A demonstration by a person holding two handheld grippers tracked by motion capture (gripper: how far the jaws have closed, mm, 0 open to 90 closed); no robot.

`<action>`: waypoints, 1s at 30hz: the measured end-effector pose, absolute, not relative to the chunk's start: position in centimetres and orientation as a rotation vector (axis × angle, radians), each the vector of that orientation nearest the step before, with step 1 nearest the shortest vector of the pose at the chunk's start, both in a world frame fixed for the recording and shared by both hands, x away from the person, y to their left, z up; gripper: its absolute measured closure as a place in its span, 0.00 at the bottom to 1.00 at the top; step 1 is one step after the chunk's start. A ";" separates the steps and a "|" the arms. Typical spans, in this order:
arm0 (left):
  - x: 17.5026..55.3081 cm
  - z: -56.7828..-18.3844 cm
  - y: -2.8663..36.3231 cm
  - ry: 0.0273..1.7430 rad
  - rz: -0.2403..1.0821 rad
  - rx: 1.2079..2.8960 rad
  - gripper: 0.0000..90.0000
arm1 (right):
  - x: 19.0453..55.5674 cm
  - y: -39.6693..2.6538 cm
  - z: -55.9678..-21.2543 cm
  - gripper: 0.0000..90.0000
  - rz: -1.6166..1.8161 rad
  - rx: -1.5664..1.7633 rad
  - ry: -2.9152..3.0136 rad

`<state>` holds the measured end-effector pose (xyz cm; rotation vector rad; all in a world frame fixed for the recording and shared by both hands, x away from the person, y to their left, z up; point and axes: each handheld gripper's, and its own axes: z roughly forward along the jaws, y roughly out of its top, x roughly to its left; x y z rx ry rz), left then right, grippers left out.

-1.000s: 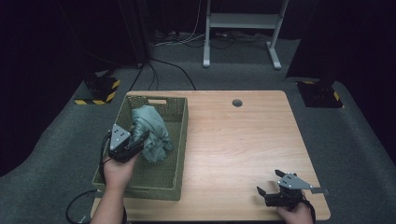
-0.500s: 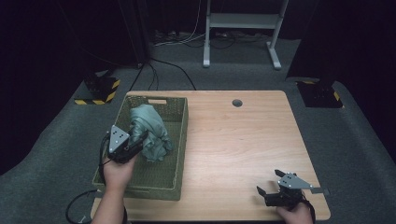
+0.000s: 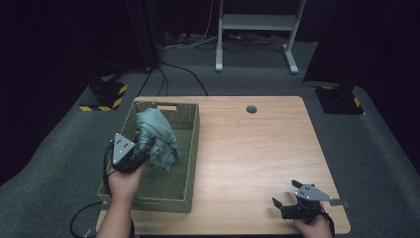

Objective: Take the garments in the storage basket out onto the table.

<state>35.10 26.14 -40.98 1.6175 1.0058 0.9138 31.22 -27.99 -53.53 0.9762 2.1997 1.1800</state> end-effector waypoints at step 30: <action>33.1 -35.9 25.0 0.945 1.007 1.506 0.66 | 31.2 -28.0 -53.5 0.02 1.179 0.978 2.198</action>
